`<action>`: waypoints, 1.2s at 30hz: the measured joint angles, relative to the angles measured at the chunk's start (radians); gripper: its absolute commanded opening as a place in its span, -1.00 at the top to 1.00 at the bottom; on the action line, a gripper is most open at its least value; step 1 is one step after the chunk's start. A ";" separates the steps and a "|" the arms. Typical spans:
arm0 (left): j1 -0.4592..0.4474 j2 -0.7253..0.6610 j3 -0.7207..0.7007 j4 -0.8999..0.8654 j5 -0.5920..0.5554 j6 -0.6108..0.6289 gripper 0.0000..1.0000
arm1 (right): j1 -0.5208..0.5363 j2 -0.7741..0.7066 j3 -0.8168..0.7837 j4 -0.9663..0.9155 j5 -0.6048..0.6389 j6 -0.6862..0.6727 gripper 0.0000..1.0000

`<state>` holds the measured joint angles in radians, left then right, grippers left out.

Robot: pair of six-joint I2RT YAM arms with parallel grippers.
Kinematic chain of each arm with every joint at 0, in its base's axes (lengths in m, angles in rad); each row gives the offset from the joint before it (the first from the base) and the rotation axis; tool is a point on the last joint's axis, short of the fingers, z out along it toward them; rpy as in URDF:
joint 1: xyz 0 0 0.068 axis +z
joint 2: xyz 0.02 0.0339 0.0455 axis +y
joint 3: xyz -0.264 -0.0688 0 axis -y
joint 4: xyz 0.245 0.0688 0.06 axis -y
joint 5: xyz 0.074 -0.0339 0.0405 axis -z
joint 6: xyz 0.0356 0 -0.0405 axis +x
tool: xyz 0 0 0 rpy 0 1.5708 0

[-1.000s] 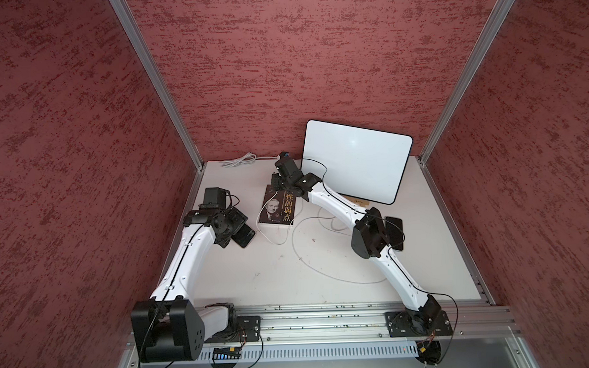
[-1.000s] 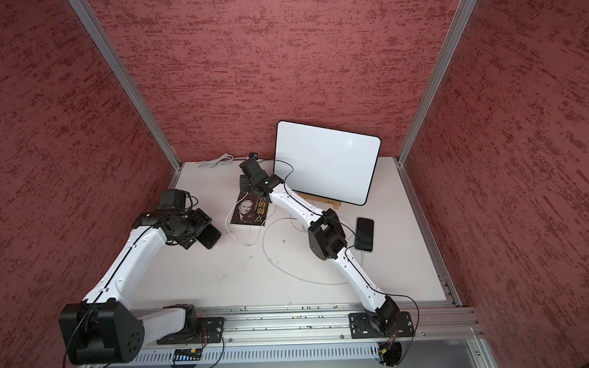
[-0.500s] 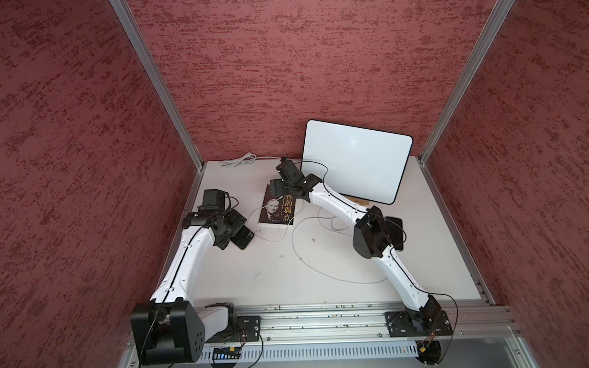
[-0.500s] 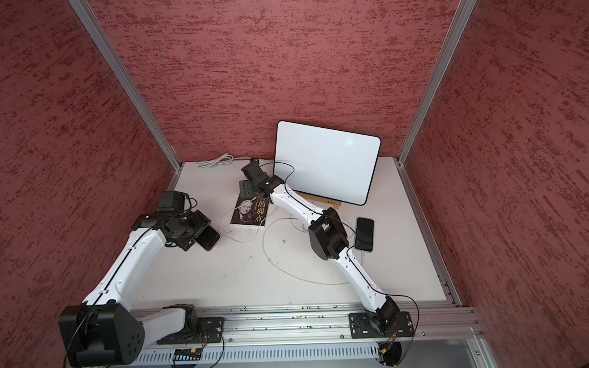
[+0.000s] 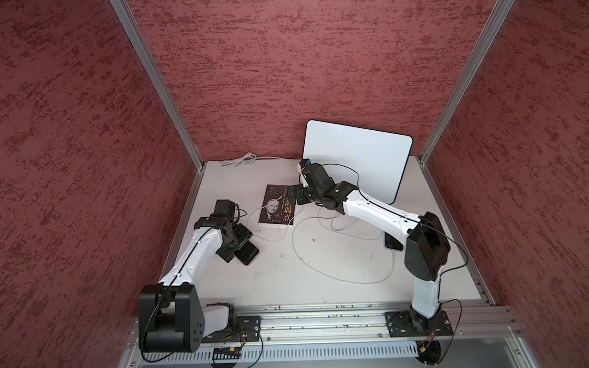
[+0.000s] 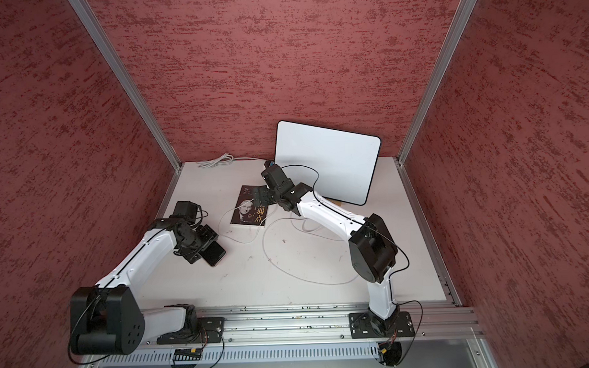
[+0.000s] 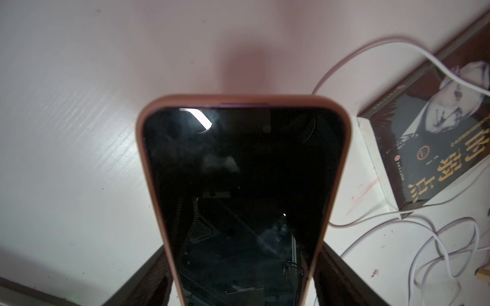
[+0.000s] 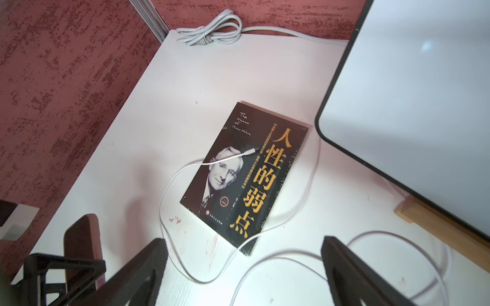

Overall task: Unplug the charging cable from the phone
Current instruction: Place the phone at the center of the board.

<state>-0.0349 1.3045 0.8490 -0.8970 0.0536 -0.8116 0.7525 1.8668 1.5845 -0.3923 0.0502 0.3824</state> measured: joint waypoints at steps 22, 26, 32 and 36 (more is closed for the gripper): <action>-0.028 0.151 -0.064 0.113 -0.030 -0.025 -0.29 | 0.030 -0.365 -0.507 0.109 0.021 0.082 -0.92; -0.028 0.161 -0.063 0.113 -0.031 -0.025 -0.44 | 0.030 -0.367 -0.529 0.113 0.030 0.093 -0.92; -0.028 0.168 -0.063 0.119 -0.033 -0.020 -0.90 | 0.030 -0.379 -0.559 0.116 0.045 0.107 -0.95; -0.028 0.170 -0.063 0.132 -0.032 -0.021 -1.00 | 0.031 -0.384 -0.565 0.115 0.061 0.108 -0.96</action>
<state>-0.0631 1.4746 0.7856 -0.7647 0.0212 -0.8330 0.7830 1.4826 1.0195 -0.2771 0.1108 0.4904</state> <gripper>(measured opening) 0.997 0.982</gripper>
